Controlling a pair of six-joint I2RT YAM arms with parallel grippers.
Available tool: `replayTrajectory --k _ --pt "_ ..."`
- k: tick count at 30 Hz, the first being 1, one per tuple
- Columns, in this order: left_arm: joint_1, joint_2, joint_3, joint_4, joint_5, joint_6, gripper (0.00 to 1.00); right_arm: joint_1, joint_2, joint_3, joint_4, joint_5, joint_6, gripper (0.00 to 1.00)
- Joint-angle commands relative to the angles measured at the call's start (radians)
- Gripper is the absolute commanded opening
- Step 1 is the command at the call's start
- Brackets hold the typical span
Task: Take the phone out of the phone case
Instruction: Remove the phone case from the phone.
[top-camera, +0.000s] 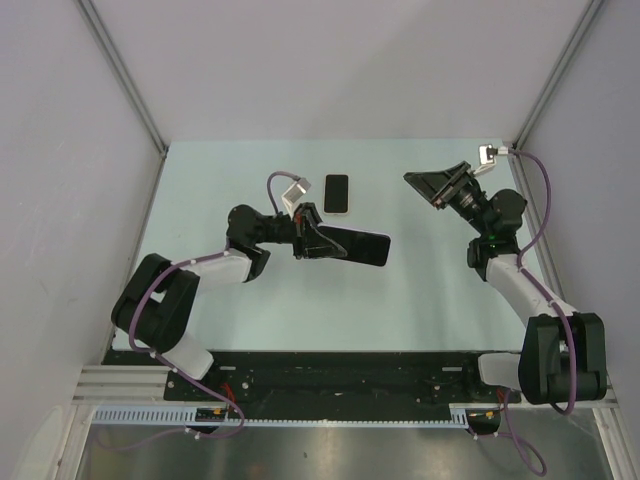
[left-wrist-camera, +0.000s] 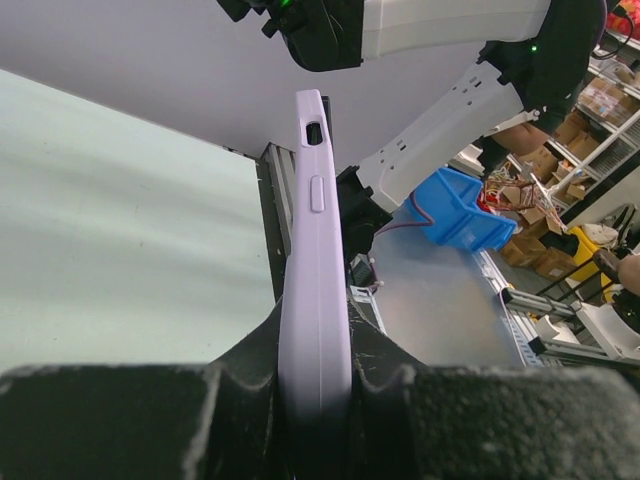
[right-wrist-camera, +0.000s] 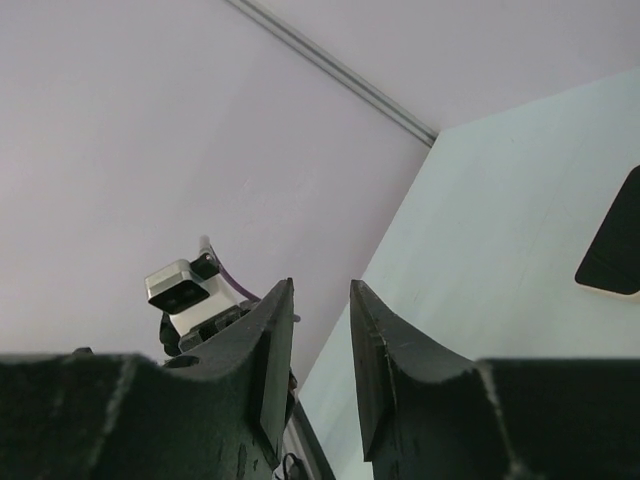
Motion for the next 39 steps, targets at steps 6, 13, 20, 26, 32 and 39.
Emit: replayTrajectory --k 6,13,20,26,32,39 --pt "0.015 -0.01 0.055 0.406 0.03 0.023 0.0 -0.032 -0.079 0.002 0.158 -0.158 -0.153 0.35" --pt "0.018 -0.018 0.051 0.406 0.014 0.024 0.0 -0.032 -0.156 0.003 0.029 -0.247 -0.351 0.36" --pt "0.017 -0.03 0.041 0.406 0.01 0.034 0.01 -0.021 -0.179 0.037 -0.13 -0.414 -0.519 0.39" --pt "0.017 -0.022 0.046 0.406 0.01 0.026 0.0 -0.003 -0.222 0.037 -0.291 -0.512 -0.79 0.53" --pt "0.017 -0.021 0.048 0.406 0.01 0.026 0.0 0.04 -0.279 0.037 -0.506 -0.609 -1.054 0.61" --pt "0.018 -0.018 0.048 0.406 0.005 0.026 0.0 0.035 -0.299 0.037 -0.618 -0.648 -1.174 0.62"
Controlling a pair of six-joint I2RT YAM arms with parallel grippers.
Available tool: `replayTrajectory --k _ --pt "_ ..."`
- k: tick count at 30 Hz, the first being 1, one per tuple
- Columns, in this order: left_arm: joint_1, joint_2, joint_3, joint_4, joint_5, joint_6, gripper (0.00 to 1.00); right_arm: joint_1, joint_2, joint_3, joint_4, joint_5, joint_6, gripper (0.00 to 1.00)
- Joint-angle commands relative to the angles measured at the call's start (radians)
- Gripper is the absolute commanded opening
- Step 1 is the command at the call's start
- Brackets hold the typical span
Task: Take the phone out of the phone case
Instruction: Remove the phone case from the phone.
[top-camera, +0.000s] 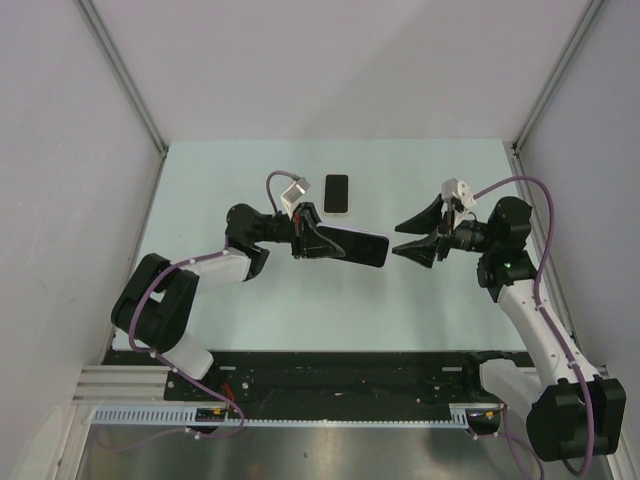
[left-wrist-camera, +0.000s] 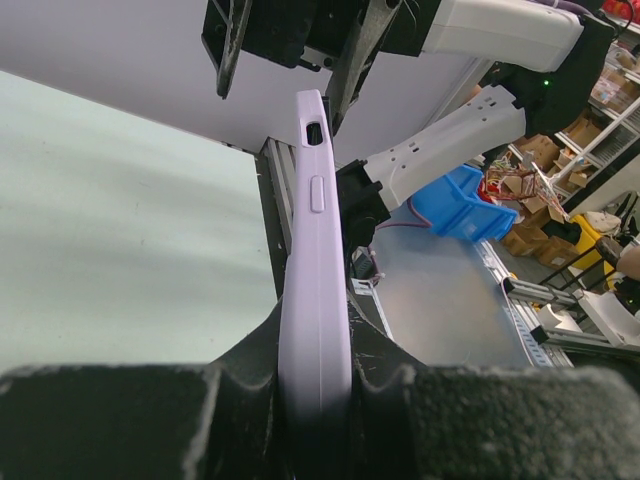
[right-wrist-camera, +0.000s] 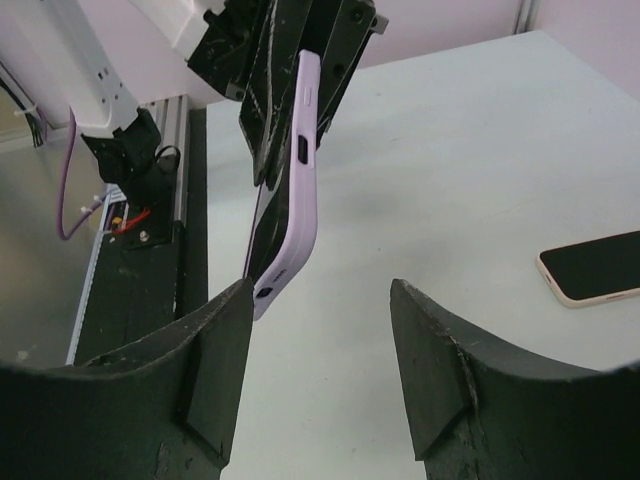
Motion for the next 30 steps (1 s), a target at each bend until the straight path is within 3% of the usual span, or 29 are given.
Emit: replayTrajectory --k 1,15,30 --pt "0.011 -0.018 0.041 0.406 -0.029 0.015 0.0 -0.005 -0.023 0.034 -0.11 -0.065 -0.172 0.62" --pt "0.06 -0.009 0.01 0.397 -0.12 0.021 0.01 0.061 0.025 0.034 -0.367 -0.096 -0.462 0.65" --pt "0.057 0.02 0.029 0.395 -0.108 -0.019 0.0 0.139 0.098 0.034 -0.394 -0.011 -0.548 0.69"
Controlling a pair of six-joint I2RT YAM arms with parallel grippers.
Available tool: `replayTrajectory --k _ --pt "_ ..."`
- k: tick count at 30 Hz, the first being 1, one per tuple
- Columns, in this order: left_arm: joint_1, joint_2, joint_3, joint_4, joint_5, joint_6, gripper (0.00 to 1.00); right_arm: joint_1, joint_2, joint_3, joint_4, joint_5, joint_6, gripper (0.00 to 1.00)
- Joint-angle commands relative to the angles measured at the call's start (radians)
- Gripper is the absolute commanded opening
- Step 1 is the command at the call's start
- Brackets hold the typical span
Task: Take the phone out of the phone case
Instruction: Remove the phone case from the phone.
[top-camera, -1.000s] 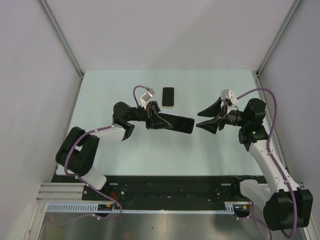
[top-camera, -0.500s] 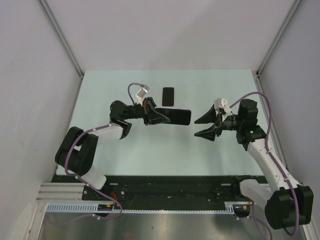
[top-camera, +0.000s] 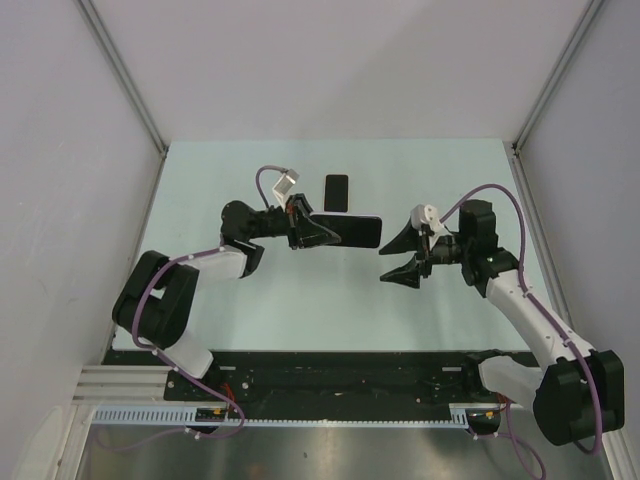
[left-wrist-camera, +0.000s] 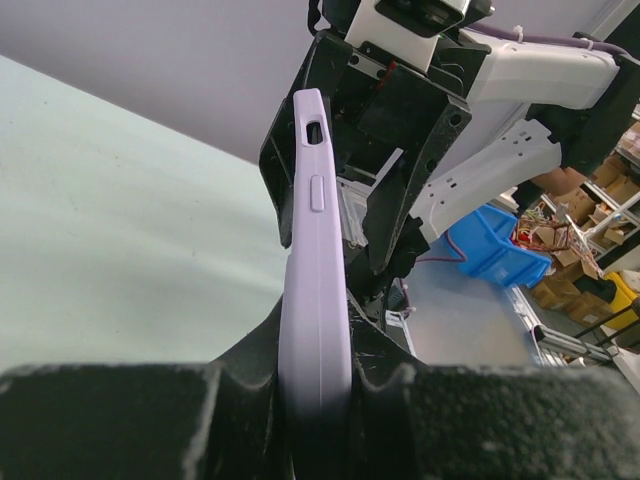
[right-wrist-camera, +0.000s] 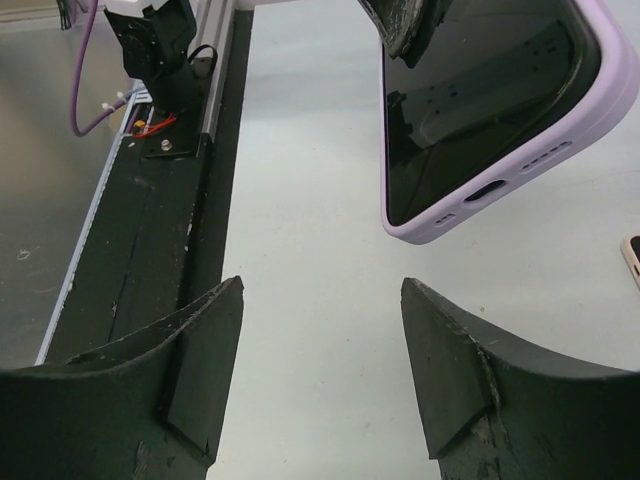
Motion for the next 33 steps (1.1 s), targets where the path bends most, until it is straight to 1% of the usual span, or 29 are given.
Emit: replayTrajectory --k 1,4,5,8,9,12,15,19,21,22,25,33 --pt "-0.001 0.002 0.032 0.394 -0.016 -0.021 0.0 0.019 0.018 0.033 -0.002 0.032 -0.04 0.69" --pt "-0.014 0.005 0.036 0.393 -0.006 -0.03 0.0 0.027 0.035 0.033 0.025 0.053 -0.005 0.7" --pt "-0.015 0.006 0.038 0.393 -0.003 -0.029 0.0 0.032 0.038 0.033 0.053 0.06 0.035 0.7" --pt "-0.027 0.006 0.041 0.393 0.004 -0.027 0.0 0.033 0.044 0.033 0.093 0.076 0.083 0.74" --pt "-0.032 0.006 0.041 0.393 0.006 -0.027 0.0 0.03 0.044 0.033 0.093 0.081 0.104 0.74" --pt "-0.037 0.011 0.041 0.393 0.009 -0.026 0.0 0.03 0.047 0.033 0.093 0.086 0.109 0.73" --pt "-0.043 0.019 0.043 0.393 0.014 -0.027 0.0 0.03 0.049 0.033 0.093 0.072 0.108 0.67" --pt "-0.05 0.02 0.044 0.393 0.018 -0.029 0.0 0.03 0.055 0.033 0.094 0.051 0.094 0.52" --pt "-0.055 0.02 0.044 0.393 0.02 -0.029 0.01 0.032 0.053 0.033 0.085 0.032 0.085 0.5" --pt "-0.053 0.022 0.044 0.393 0.021 -0.027 0.0 0.032 0.052 0.033 0.079 0.026 0.075 0.46" --pt "-0.055 0.02 0.044 0.393 0.023 -0.029 0.01 0.032 0.047 0.033 0.064 0.008 0.062 0.42" --pt "-0.06 0.026 0.046 0.393 0.026 -0.026 0.0 0.032 0.046 0.033 0.033 -0.019 0.008 0.35"
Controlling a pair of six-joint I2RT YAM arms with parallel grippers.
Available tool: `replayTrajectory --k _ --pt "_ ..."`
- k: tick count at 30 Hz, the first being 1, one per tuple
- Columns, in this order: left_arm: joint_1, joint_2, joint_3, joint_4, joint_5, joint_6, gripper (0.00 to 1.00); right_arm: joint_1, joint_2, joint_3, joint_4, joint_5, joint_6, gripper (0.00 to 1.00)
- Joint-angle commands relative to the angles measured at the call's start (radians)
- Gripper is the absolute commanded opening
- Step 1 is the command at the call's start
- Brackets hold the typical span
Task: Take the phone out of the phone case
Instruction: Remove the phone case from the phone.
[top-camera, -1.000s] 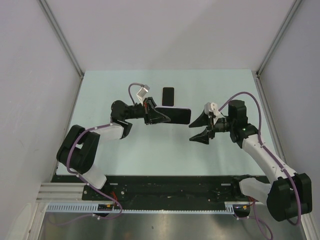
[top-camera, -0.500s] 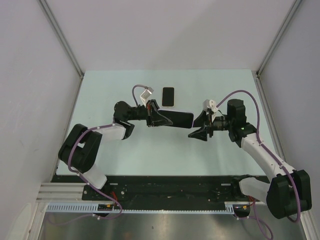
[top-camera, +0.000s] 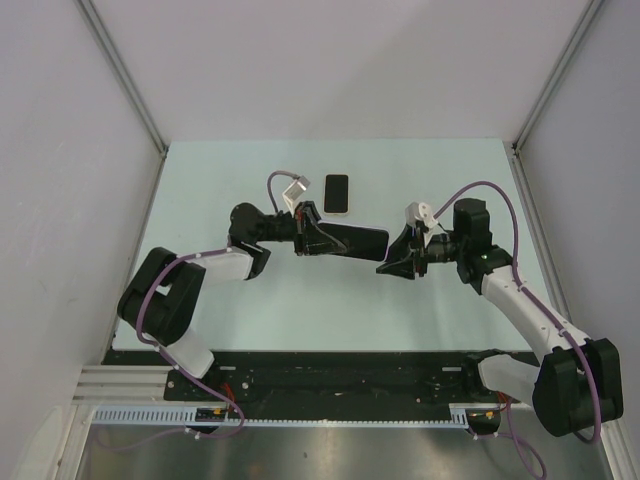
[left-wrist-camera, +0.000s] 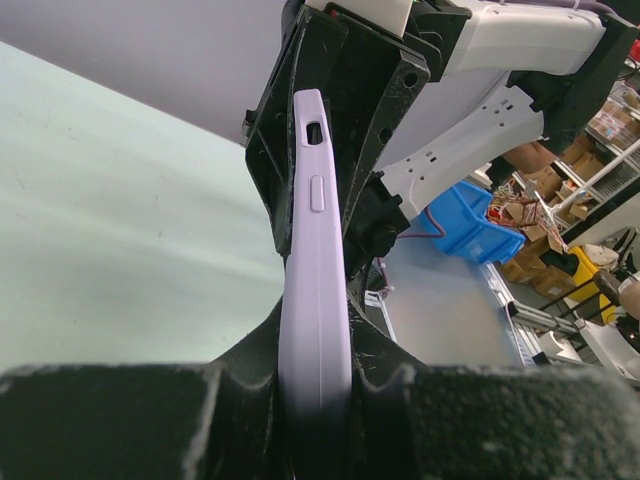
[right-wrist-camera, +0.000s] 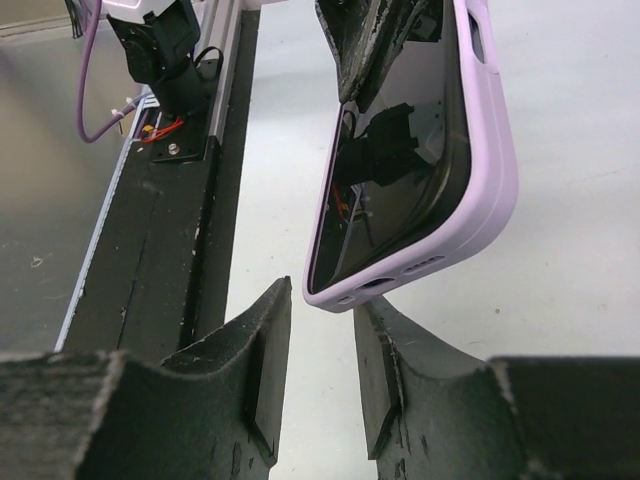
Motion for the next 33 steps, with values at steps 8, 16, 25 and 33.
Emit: replayTrajectory --k 8,16,25,33 --pt "-0.011 -0.003 0.046 0.393 -0.006 -0.013 0.0 0.0 -0.013 0.033 -0.032 -0.058 -0.066 0.35" --pt "-0.012 -0.005 0.043 0.393 -0.007 -0.008 0.0 0.002 -0.011 0.033 -0.013 -0.052 -0.049 0.34" --pt "-0.014 -0.001 0.044 0.393 -0.004 -0.007 0.01 0.002 -0.005 0.033 0.013 -0.026 -0.028 0.31" --pt "-0.015 0.0 0.043 0.393 -0.003 -0.005 0.01 0.002 -0.01 0.034 0.016 -0.023 -0.031 0.3"
